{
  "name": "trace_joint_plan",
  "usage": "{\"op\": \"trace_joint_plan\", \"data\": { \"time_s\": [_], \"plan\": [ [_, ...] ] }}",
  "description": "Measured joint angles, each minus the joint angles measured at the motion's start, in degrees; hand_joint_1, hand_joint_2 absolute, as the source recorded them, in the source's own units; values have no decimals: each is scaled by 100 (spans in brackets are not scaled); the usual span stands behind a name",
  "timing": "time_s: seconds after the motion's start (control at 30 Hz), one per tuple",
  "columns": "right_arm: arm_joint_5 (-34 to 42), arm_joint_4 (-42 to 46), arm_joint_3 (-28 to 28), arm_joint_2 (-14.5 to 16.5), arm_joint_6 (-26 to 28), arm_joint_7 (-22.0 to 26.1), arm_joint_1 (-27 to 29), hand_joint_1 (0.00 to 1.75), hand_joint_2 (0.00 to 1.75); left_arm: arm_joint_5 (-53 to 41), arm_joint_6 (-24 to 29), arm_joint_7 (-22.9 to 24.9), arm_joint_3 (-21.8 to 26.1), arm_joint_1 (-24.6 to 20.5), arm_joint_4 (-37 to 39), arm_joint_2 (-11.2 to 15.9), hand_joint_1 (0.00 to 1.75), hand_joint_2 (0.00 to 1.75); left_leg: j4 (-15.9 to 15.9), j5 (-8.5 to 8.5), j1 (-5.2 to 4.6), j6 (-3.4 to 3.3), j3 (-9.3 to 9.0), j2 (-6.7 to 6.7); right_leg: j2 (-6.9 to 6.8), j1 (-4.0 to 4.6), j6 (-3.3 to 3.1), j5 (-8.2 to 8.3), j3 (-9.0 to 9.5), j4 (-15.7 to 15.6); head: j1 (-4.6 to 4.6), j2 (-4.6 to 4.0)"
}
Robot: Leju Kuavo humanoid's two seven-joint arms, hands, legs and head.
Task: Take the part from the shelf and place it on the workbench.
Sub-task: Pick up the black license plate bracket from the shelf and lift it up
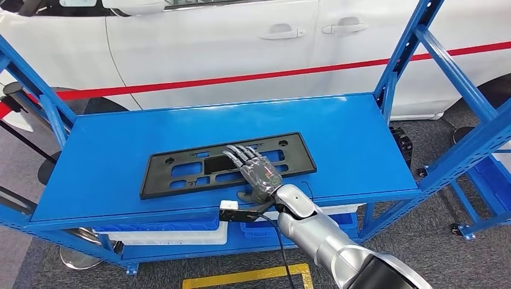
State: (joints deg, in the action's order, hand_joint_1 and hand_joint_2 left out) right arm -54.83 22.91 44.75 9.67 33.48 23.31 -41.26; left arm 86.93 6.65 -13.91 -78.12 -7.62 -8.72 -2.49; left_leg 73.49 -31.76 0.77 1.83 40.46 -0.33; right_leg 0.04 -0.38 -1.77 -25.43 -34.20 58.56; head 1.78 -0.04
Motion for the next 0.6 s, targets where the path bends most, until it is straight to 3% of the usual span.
{"op": "trace_joint_plan", "data": {
  "time_s": [0.07,0.13,0.27,0.33,0.43,0.47,0.5,0.53,0.57,0.6],
  "plan": [
    [12,-36,-34,1,-42,-27,-41,0,175,0,-5,-7,-11,-7,0,1,0,0,-677,378,-1,-29,-334,2,9,2,12,-11,16,10,-1,0],
    [12,-74,-65,-2,-62,-44,-92,0,175,0,-13,-16,-15,-25,0,1,0,0,-1347,602,-21,-81,-663,1,18,22,52,-19,13,24,-2,0],
    [10,-165,-129,-9,-38,-108,-156,0,175,2,-39,-44,-21,-29,1,2,0,0,-1549,646,-32,-205,-740,-1,24,25,169,-16,-6,28,-6,0],
    [14,-200,-170,-14,4,-137,-177,7,175,7,-52,-56,-21,-35,0,2,0,0,-1602,684,-7,-277,-757,9,21,17,226,-208,-123,301,-11,0],
    [32,-263,-234,-27,68,-137,-176,99,175,15,-65,-63,-21,-35,1,2,0,0,-1604,694,-10,-308,-739,14,16,-3,281,-714,-645,1375,-14,0],
    [37,-285,-249,-34,86,-136,-169,132,175,20,-66,-64,-21,-30,1,2,0,0,-1600,693,-11,-308,-735,13,15,-11,292,-754,-764,1600,-15,0],
    [43,-305,-262,-40,109,-133,-165,143,175,25,-66,-65,-21,-26,1,2,0,0,-1593,690,-11,-306,-735,11,14,-21,297,-686,-787,1621,-15,0],
    [52,-318,-280,-45,135,-128,-165,153,175,33,-67,-67,-21,-25,1,1,0,0,-1585,683,-10,-299,-740,7,11,-32,295,-513,-693,1410,-14,0],
    [67,-326,-302,-48,161,-122,-168,162,175,39,-69,-69,-21,-25,0,1,0,0,-1572,672,-9,-286,-748,3,7,-41,288,-289,-515,1033,-14,0],
    [84,-330,-328,-50,188,-116,-173,161,175,44,-72,-73,-21,-27,0,0,0,0,-1558,656,-15,-266,-750,-2,5,-41,277,-126,-323,641,-14,0]
  ]
}}
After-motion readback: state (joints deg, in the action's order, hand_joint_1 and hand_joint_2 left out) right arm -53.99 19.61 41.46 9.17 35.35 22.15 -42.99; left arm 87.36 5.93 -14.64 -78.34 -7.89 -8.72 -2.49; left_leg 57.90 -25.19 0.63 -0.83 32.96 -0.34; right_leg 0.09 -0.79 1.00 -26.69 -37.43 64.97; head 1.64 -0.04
